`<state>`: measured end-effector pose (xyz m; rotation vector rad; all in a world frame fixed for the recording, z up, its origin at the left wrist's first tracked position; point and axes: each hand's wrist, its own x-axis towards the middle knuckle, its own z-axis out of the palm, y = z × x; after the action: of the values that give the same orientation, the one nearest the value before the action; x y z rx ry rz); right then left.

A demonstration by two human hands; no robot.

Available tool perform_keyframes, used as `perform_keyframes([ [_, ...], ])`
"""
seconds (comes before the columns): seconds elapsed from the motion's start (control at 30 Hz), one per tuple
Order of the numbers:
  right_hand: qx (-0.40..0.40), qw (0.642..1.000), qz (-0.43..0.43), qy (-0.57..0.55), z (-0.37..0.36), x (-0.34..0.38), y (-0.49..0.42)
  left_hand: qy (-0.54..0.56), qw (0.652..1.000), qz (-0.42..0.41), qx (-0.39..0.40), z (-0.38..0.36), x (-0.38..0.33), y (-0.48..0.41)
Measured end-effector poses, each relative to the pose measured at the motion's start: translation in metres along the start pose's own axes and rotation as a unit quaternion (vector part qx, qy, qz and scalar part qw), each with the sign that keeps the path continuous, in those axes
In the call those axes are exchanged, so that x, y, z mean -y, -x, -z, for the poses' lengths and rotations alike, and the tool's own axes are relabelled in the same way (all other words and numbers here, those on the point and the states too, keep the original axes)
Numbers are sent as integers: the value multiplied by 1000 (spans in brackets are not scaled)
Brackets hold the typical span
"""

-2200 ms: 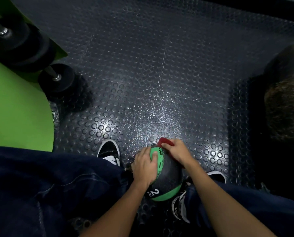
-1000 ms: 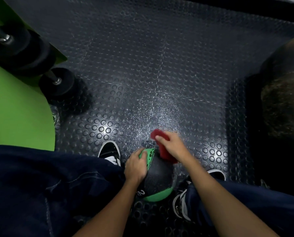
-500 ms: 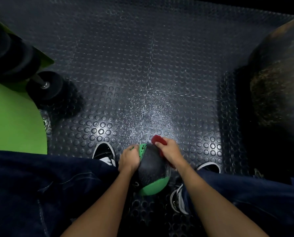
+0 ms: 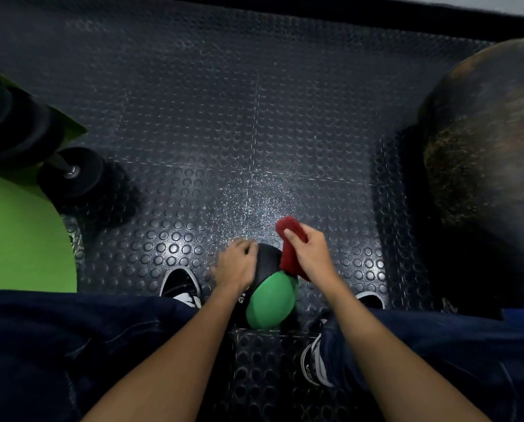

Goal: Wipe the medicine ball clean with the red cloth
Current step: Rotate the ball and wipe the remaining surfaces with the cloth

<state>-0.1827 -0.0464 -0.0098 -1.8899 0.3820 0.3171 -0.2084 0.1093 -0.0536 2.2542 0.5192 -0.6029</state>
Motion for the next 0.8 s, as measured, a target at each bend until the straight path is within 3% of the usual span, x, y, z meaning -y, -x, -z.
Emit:
perform_keyframes([
  [0.07, 20, 997, 41, 65, -12, -7, 3, -22, 999, -1, 25, -5, -7, 2],
  [0.13, 48, 979, 85, 177, -27, -22, 10, -14, 1000, -1, 13, -6, -8, 2],
  [0.2, 40, 972, 89, 216, -31, -32, 11, 4, 1000, 10, -5, -4, -1, 0],
  [0.33, -7, 995, -49, 86, -25, -41, 4, 22, 1000, 5, -20, -7, 9, 1],
  [0.4, -28, 986, -165, 28, -22, -45, -7, 3, 1000, -3, -24, -9, 7, 7],
  [0.47, -23, 975, -220, 21, -22, -43, -14, -12, 999, -9, -38, -12, 6, 11],
  [0.53, -9, 984, -168, 65, -29, -35, -16, 8, 998, 10, -53, -13, 7, 13],
  [0.6, 11, 992, -59, 107, -39, -24, -8, 49, 996, 37, -68, -12, 12, 11],
  [0.7, 69, 980, 81, 170, -51, -13, 10, 81, 993, 50, -73, -7, 24, 4],
  [0.8, 71, 983, 102, 138, -46, -20, 12, 109, 990, 44, -73, -5, 30, 5],
])
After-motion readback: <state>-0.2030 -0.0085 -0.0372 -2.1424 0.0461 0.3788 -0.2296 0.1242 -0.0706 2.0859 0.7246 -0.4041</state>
